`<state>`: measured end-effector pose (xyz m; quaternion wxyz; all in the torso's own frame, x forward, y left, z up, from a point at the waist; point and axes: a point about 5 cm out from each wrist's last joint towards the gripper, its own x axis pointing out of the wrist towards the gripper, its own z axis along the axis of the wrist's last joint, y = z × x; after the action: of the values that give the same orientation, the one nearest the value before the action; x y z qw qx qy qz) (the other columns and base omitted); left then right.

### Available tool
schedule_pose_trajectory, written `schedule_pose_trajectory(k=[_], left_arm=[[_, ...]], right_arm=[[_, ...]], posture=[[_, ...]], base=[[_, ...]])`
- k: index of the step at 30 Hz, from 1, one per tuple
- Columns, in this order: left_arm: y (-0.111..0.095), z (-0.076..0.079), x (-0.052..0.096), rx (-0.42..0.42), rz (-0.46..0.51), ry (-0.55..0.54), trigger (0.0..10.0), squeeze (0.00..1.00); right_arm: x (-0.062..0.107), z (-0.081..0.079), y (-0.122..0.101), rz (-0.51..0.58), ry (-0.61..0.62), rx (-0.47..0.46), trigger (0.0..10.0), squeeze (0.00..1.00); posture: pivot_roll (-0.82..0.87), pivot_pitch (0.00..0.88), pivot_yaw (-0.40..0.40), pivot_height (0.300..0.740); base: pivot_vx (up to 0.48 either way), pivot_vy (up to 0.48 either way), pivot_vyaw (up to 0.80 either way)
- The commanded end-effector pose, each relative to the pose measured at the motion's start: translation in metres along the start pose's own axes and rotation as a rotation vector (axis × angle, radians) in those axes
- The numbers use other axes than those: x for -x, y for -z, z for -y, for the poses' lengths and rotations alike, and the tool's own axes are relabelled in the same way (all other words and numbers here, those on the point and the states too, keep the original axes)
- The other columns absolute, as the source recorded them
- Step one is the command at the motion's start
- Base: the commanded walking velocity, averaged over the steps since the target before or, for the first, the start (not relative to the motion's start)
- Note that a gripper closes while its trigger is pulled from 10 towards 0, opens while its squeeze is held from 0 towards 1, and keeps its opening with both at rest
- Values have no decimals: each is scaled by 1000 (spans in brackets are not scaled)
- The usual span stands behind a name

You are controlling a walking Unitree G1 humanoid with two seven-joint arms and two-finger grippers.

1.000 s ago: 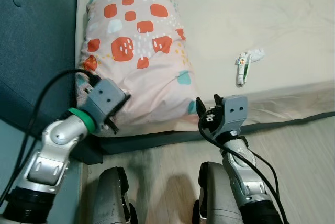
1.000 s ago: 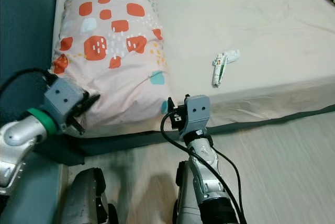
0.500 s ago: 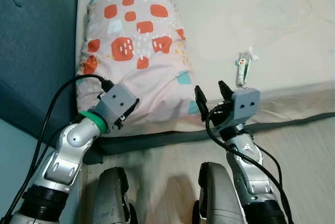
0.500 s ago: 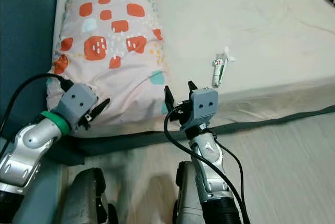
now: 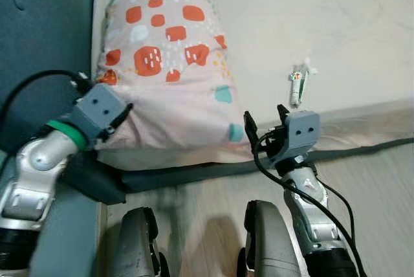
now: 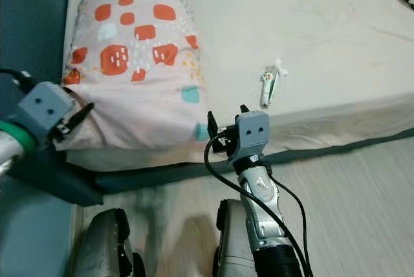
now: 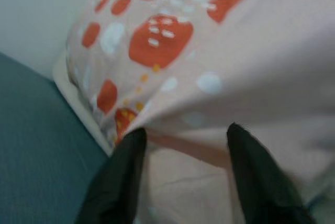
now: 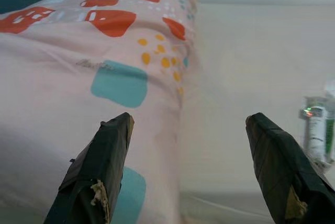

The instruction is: Clean up the room

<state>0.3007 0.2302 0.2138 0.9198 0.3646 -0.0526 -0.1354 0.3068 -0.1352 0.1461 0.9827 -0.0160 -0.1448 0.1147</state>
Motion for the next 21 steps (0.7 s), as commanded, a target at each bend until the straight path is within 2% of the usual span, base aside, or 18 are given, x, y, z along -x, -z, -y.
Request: schedule_pose_trajectory(k=[1, 4, 5, 6, 7, 8, 9, 10, 11, 12, 13, 14, 15, 16, 17, 20, 21], left_arm=[[4, -3, 4, -1, -19, 2, 10000, 1000], [4, -4, 5, 12, -15, -3, 10000, 1000], [-3, -5, 4, 125, 26, -14, 10000, 1000], [-3, -5, 4, 125, 26, -14, 10000, 1000], [-10, -4, 3, 249, 67, -8, 10000, 1000], [-20, -4, 3, 362, 132, 9, 10000, 0], [-20, -4, 3, 362, 132, 9, 10000, 0], [-32, -5, 6, 469, 207, 47, 10000, 0], [-32, -5, 6, 469, 207, 47, 10000, 0], [-48, -5, 10, 581, 296, 135, 10000, 0], [-65, -3, 19, 689, 391, 287, 10000, 0], [-65, -3, 19, 689, 391, 287, 10000, 0], [-80, 0, 30, 756, 473, 434, 10000, 0], [-88, 1, 36, 781, 522, 519, 10000, 0], [-94, 2, 37, 803, 556, 538, 10000, 0], [-98, 3, 33, 824, 574, 525, 10000, 0], [-94, 10, 32, 765, 543, 536, 10000, 0]], right_arm=[[3, -1, 7, -33, 0, -15, 10000, 0], [3, -1, 7, -35, 2, -15, 10000, 0], [3, -1, 8, -42, 5, -29, 10000, 0], [3, -1, 8, -42, 5, -29, 10000, 0], [3, 0, 9, -50, 7, -42, 10000, 0], [3, 0, 9, -55, 11, -47, 10000, 0], [3, 0, 9, -55, 11, -47, 10000, 0], [3, 1, 9, -57, 13, -50, 10000, 0], [3, 1, 9, -57, 13, -50, 10000, 0], [3, 1, 7, -49, 16, -60, 10000, 0], [3, 0, 6, -42, 11, -65, 10000, 0], [3, 0, 6, -42, 11, -65, 10000, 0], [3, -2, 4, -35, 4, -69, 10000, 0], [3, -3, 3, -29, 0, -72, 10000, 0], [2, -3, 3, -31, 0, -73, 10000, 0], [1, -2, 3, -30, 3, -76, 10000, 0], [0, -2, 2, -29, 6, -77, 10000, 0]], posture=[[21, 135, 43, 570], [22, 135, 41, 570], [22, 136, 38, 570], [22, 136, 38, 570], [19, 136, 37, 570], [17, 137, 37, 570], [17, 137, 37, 570], [15, 136, 35, 570], [15, 136, 35, 570], [14, 137, 32, 570], [14, 137, 32, 570], [14, 137, 32, 570], [13, 135, 32, 570], [13, 134, 31, 570], [15, 134, 28, 570], [13, 132, 27, 570], [9, 131, 28, 575]], base=[[0, 0, 0], [0, 0, 0], [0, 0, 0], [0, 0, 0], [0, 0, 0], [0, 0, 0], [0, 0, 0], [0, 0, 0], [0, 0, 0], [0, 0, 0], [0, 0, 0], [0, 0, 0], [0, 0, 0], [0, 0, 0], [0, 0, 0], [0, 0, 0], [0, 0, 0]])
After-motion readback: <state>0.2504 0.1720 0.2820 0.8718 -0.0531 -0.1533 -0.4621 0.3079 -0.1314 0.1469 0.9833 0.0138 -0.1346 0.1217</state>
